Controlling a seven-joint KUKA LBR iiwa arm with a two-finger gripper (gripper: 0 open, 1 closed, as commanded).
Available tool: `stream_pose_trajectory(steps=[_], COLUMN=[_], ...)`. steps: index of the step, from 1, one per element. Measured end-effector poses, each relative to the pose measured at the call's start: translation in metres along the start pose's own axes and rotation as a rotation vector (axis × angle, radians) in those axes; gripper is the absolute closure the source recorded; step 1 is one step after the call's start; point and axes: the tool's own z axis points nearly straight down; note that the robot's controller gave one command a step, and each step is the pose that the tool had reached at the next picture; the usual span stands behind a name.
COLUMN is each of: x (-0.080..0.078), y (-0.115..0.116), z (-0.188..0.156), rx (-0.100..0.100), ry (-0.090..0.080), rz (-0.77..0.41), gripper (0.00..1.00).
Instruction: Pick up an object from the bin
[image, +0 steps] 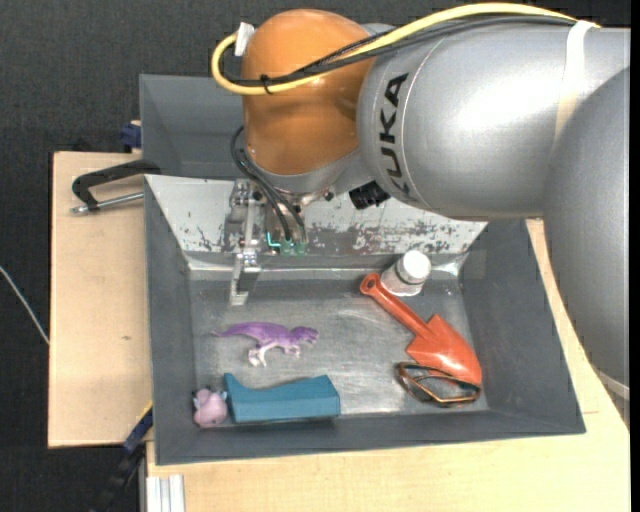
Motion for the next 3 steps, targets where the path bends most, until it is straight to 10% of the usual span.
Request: stream_pose_trajectory(steps=[1,3], x=[-0.002,0.016], y=[-0.001,-0.076], z=[-0.005,0.082], rx=[-0.002,0.000], ry=[-0.008,-0.005], rz=[0.003,-0.234], gripper=[0.00,0.00])
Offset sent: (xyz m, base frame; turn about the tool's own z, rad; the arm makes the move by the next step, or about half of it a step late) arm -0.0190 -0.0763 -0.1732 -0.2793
